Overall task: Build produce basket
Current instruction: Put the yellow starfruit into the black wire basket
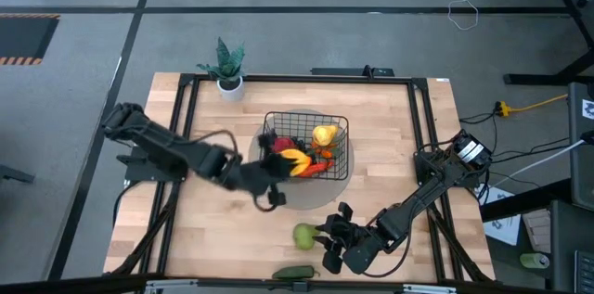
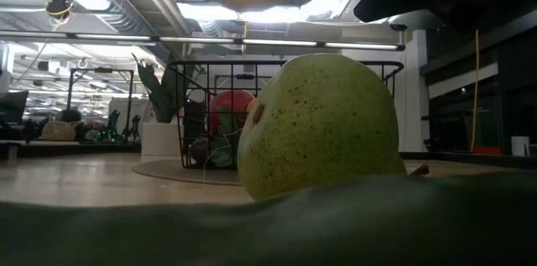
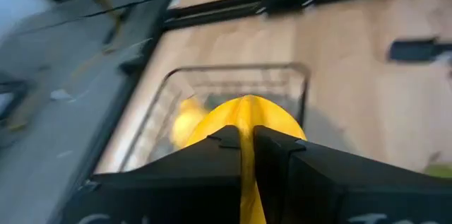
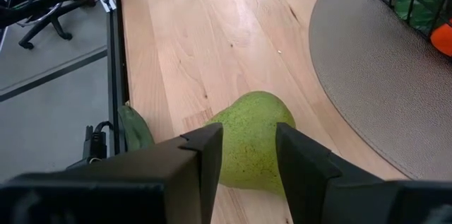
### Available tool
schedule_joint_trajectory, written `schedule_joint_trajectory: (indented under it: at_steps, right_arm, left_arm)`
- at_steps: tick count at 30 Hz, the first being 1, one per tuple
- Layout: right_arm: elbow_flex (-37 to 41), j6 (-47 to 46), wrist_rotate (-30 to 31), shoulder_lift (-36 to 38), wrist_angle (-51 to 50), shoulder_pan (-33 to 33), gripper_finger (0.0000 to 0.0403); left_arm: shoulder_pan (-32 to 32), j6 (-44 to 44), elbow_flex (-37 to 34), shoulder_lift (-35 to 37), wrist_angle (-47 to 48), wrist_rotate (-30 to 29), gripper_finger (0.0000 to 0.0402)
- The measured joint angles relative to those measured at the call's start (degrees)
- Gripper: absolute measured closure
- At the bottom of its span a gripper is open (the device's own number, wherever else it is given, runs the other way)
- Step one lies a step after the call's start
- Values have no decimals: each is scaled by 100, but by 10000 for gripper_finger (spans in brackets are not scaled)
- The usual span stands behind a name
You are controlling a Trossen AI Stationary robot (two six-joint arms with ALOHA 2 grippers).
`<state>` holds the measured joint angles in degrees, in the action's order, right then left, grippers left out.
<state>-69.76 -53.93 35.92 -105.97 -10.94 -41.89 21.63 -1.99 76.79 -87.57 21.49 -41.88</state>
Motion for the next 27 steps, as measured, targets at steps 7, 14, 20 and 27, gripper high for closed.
schedule_joint_trajectory:
  at_steps: [7,14,20,27]
  right_arm:
    - [0,0,-2,0,-2,0,282]
    - [0,26,-2,0,-10,0,282]
    - [0,35,-2,0,-33,0,282]
    - [0,24,-2,0,0,0,282]
  left_arm:
    - [-991,230,0,-39,-511,1173,397]
    - [-1279,224,0,-39,-576,1776,399]
    - [-1279,224,0,-39,-611,1707,391]
    - [-1380,-133,0,-97,-597,1569,327]
